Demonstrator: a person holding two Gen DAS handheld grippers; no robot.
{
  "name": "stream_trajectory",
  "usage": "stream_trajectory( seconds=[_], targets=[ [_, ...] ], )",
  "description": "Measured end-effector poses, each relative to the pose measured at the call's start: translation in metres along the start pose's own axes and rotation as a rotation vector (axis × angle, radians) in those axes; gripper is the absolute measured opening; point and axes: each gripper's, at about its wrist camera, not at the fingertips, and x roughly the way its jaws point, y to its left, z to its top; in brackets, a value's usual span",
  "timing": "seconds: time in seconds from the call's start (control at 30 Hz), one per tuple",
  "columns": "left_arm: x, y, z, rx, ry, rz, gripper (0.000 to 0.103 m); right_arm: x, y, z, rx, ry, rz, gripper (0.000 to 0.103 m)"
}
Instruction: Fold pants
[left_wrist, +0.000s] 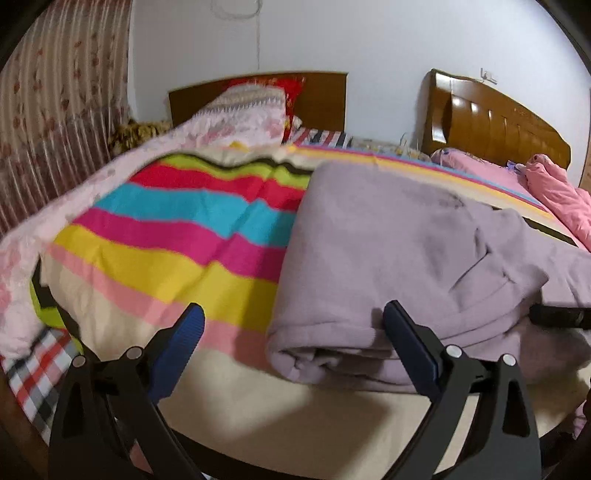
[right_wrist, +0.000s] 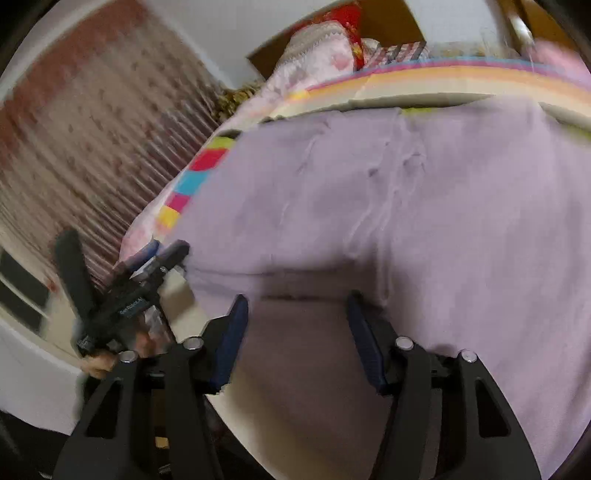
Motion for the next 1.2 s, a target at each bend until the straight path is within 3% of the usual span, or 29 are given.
stream_trajectory(
  seconds=[0.17,0.4,0.43,0.5,0.67,0.77,0.83,0.87,0.97,1.0,1.03,1.07,1.1,1.2],
  targets=[
    [0.0,0.013,-0.005,-0.063,-0.012,-0.057,0.097,-0.012,0.003,0.005,-0.005,-0.043,0.001,0.044],
    [-0.021,0.013,0.001,-0.06,-0.089,-0.038,0.097,0.005,-0.009,0.021,0.053,-0.046,-0.007,0.042],
    [-0.021,0.013,0.001,-0.063,-0.089,-0.038,0.097,0.006,-0.008,0.023,0.05,-0.055,-0.024,0.025],
    [-0.022,0.013,0.002,-0.065,-0.093,-0.034,0.097,0.001,0.002,0.024,0.016,-0.085,-0.032,0.009],
    [-0.027,0.013,0.003,-0.056,-0.111,-0.01,0.099,-0.018,0.028,0.018,-0.083,-0.126,-0.066,0.008],
    [-0.02,0.015,0.0,-0.064,-0.086,0.003,0.1,-0.005,0.005,0.008,-0.021,-0.067,-0.107,0.008],
    [-0.013,0.017,-0.004,-0.069,-0.056,-0.001,0.101,0.004,-0.012,0.004,0.026,-0.055,-0.077,0.003],
    [-0.011,0.017,-0.005,-0.071,-0.051,0.004,0.101,0.002,-0.012,0.006,0.029,-0.043,-0.072,0.005],
    [-0.011,0.018,-0.006,-0.071,-0.051,0.005,0.101,-0.009,-0.006,0.01,0.019,-0.042,-0.099,0.024],
    [-0.011,0.018,-0.006,-0.07,-0.054,0.006,0.101,-0.013,-0.004,0.009,0.01,-0.054,-0.106,0.038],
    [-0.011,0.018,-0.006,-0.07,-0.057,0.007,0.101,-0.019,-0.003,0.009,-0.001,-0.073,-0.12,0.062],
    [-0.011,0.018,-0.007,-0.072,-0.059,0.006,0.101,-0.024,-0.003,0.011,-0.011,-0.1,-0.141,0.074],
    [-0.01,0.018,-0.007,-0.074,-0.058,0.004,0.101,-0.026,-0.001,0.012,-0.017,-0.113,-0.147,0.08],
    [-0.01,0.018,-0.008,-0.081,-0.056,0.005,0.101,-0.017,-0.004,0.022,-0.026,-0.094,-0.147,0.079]
  ],
)
